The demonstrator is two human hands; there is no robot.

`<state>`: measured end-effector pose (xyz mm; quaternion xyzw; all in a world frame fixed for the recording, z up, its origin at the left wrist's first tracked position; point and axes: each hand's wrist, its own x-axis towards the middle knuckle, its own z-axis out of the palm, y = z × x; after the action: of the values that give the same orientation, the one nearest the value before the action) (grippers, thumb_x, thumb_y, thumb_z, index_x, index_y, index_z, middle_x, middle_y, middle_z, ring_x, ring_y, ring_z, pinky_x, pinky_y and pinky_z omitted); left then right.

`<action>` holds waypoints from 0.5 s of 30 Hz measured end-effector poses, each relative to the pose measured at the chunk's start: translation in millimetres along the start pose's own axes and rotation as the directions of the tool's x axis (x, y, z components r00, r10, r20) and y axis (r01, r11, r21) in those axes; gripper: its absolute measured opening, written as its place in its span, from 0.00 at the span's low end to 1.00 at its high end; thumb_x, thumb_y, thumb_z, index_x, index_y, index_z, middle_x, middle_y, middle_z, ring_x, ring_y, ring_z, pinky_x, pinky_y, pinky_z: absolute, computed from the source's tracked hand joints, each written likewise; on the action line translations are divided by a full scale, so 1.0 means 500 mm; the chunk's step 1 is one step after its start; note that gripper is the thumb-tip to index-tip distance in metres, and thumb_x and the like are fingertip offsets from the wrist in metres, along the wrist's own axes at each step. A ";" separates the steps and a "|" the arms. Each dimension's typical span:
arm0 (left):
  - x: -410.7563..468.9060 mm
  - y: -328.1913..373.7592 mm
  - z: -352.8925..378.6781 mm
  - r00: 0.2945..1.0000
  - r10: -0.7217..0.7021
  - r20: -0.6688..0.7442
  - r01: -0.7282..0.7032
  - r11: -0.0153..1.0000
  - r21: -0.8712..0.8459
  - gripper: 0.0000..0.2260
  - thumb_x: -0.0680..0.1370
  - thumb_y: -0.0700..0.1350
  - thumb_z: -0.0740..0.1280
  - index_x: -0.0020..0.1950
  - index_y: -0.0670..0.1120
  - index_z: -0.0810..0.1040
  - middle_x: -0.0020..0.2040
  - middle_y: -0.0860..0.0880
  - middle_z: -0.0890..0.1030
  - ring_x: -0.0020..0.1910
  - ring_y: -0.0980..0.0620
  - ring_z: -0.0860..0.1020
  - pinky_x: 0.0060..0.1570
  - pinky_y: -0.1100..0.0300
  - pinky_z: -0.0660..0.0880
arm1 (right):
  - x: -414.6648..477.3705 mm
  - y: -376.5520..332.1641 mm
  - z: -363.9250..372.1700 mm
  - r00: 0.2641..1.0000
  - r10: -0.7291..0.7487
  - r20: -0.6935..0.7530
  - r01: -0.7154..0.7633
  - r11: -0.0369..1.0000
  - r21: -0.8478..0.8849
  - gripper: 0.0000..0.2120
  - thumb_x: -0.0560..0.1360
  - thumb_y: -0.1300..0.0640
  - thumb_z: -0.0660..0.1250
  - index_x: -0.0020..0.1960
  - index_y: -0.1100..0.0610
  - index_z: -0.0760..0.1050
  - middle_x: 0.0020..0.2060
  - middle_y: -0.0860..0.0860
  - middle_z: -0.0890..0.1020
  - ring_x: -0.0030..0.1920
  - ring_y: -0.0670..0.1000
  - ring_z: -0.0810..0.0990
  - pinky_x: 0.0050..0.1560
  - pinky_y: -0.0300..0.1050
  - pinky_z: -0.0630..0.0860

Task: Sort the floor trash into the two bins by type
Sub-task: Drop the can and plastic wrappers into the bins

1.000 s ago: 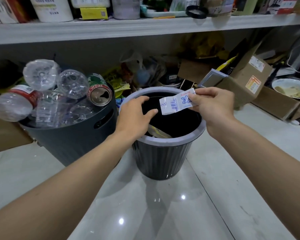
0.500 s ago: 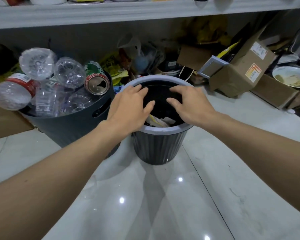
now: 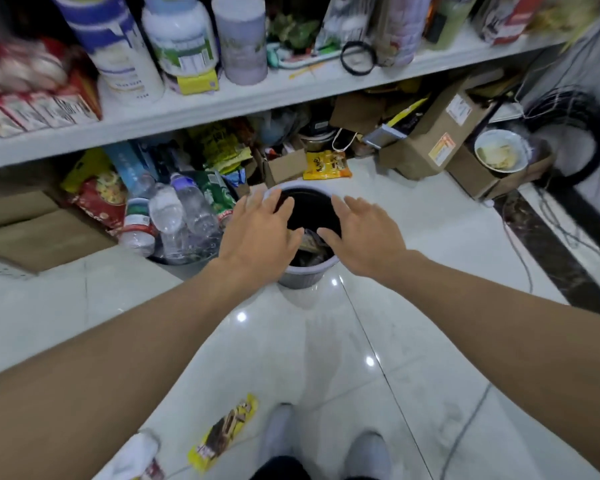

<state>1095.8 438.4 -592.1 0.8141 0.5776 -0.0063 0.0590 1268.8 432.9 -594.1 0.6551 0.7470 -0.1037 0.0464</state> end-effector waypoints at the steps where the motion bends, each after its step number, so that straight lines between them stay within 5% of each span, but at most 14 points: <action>1: -0.017 0.005 -0.043 1.000 0.013 0.021 -0.013 1.000 -0.003 0.26 0.81 0.57 0.54 0.75 0.46 0.62 0.76 0.43 0.62 0.76 0.42 0.56 0.73 0.47 0.55 | -0.021 -0.011 -0.036 1.000 0.011 0.021 -0.011 1.000 0.007 0.29 0.81 0.42 0.54 0.75 0.59 0.59 0.66 0.58 0.71 0.65 0.59 0.69 0.65 0.55 0.66; 15: -0.250 0.032 -0.397 0.994 0.085 0.070 -0.088 0.995 0.048 0.26 0.82 0.58 0.52 0.77 0.47 0.58 0.77 0.45 0.59 0.77 0.43 0.54 0.75 0.47 0.52 | -0.275 -0.160 -0.329 0.995 0.081 0.065 -0.082 0.996 0.017 0.30 0.82 0.44 0.53 0.77 0.58 0.54 0.71 0.56 0.66 0.71 0.57 0.62 0.72 0.53 0.59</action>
<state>1057.7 336.2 -383.9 0.8389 0.5392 -0.0460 0.0578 1219.6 325.5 -397.9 0.6817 0.7167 -0.1301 0.0681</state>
